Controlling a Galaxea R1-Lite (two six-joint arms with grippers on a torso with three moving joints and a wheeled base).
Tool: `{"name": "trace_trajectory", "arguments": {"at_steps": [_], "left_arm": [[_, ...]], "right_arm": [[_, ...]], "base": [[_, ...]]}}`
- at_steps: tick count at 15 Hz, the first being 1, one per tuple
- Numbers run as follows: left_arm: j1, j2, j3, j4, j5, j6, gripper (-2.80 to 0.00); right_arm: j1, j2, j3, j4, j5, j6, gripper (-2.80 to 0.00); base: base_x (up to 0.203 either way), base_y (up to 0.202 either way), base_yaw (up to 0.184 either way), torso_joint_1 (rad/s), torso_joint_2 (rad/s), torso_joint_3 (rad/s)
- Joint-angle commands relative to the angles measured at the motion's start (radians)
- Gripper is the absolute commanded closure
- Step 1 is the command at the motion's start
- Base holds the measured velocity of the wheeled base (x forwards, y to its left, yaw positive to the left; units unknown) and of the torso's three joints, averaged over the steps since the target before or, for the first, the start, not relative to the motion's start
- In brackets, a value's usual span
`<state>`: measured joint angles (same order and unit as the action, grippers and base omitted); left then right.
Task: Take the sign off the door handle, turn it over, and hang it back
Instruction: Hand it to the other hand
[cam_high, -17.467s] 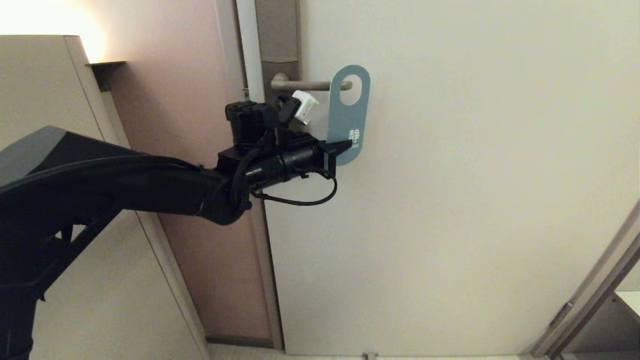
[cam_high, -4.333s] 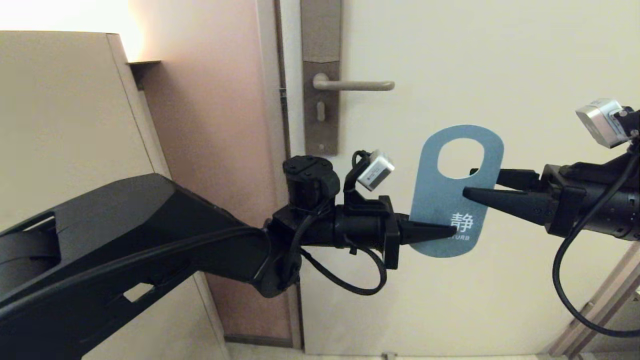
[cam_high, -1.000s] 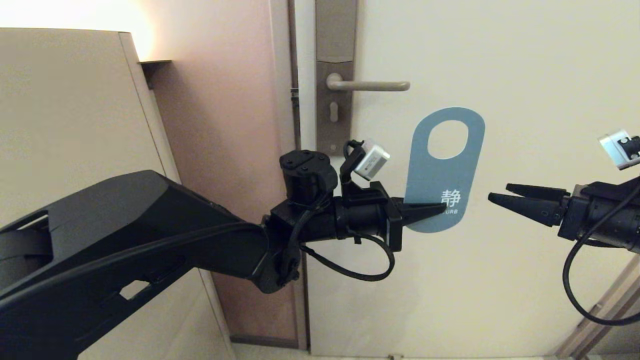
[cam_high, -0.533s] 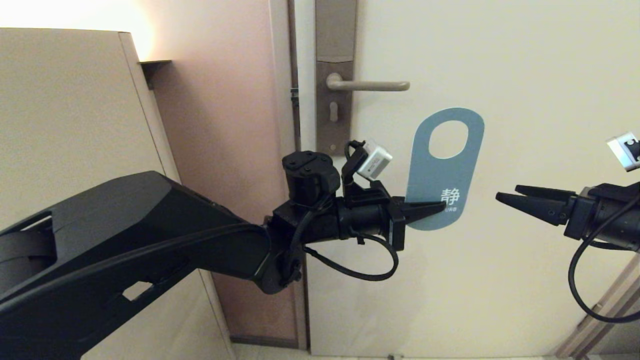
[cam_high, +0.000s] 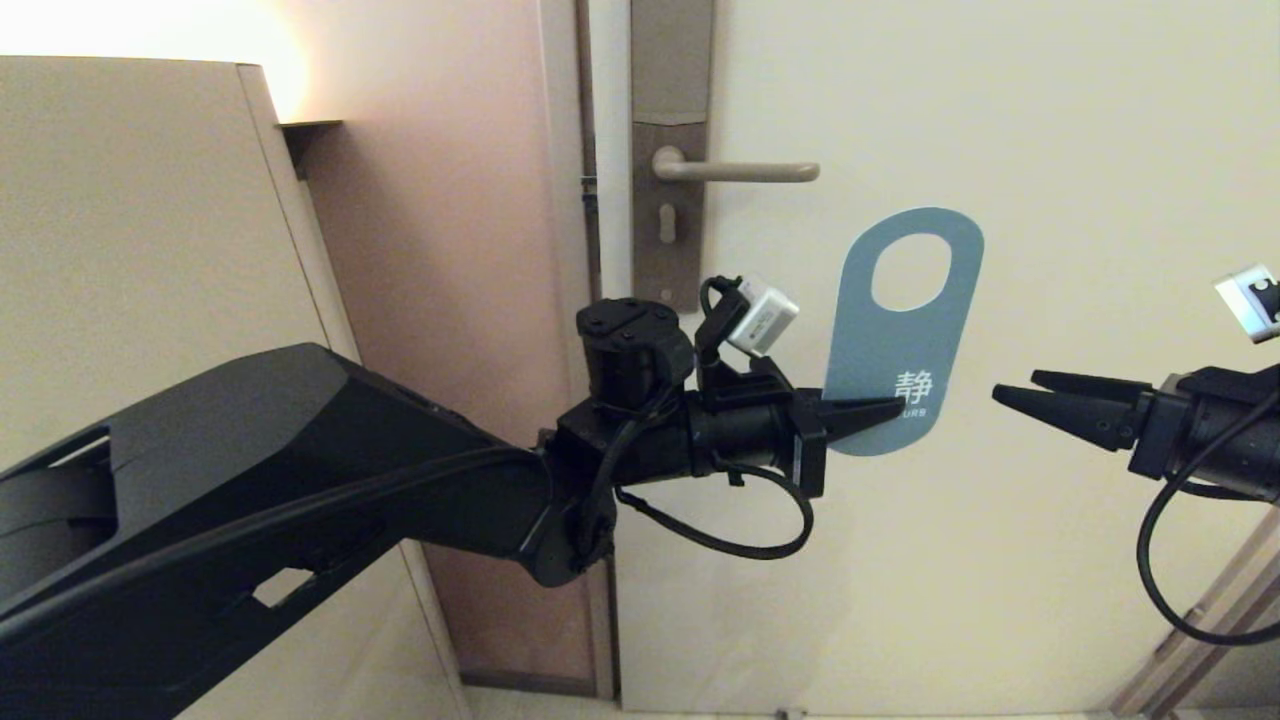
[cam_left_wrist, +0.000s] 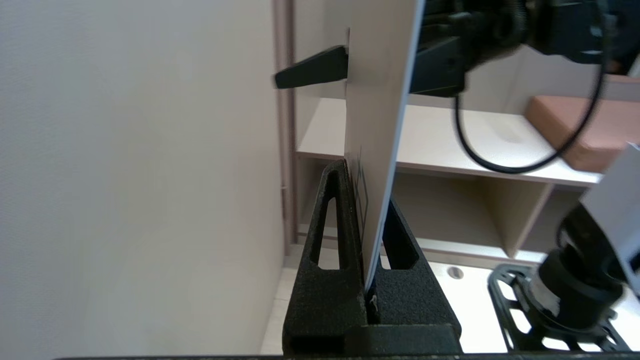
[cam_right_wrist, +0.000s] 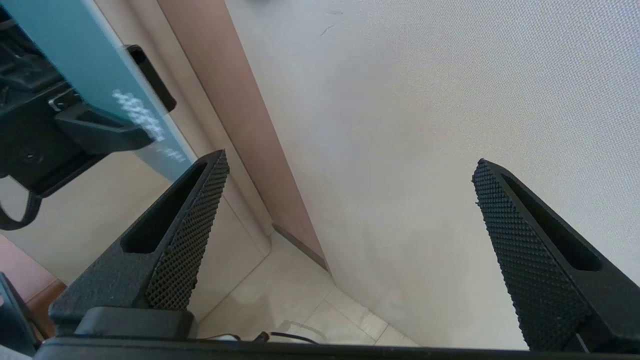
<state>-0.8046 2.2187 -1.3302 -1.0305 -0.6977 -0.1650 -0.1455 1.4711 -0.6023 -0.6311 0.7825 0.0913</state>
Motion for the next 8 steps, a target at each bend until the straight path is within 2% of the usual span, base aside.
{"name": "trace_trajectory", "arguments": {"at_steps": [1,8], "left_arm": [[-0.002,0.002,-0.004,-0.005,0.004,0.001,0.00],[-0.007,0.002,-0.004,-0.011,0.001,0.004,0.00]], "right_arm": [[0.000,0.000,0.001,-0.004,0.004,0.001,-2.80],[0.001,-0.003,0.004,-0.004,0.006,-0.001,-2.80]], "base": [[0.000,0.000,0.000,0.000,0.00,0.000],[0.000,0.000,0.000,0.000,0.00,0.000]]}}
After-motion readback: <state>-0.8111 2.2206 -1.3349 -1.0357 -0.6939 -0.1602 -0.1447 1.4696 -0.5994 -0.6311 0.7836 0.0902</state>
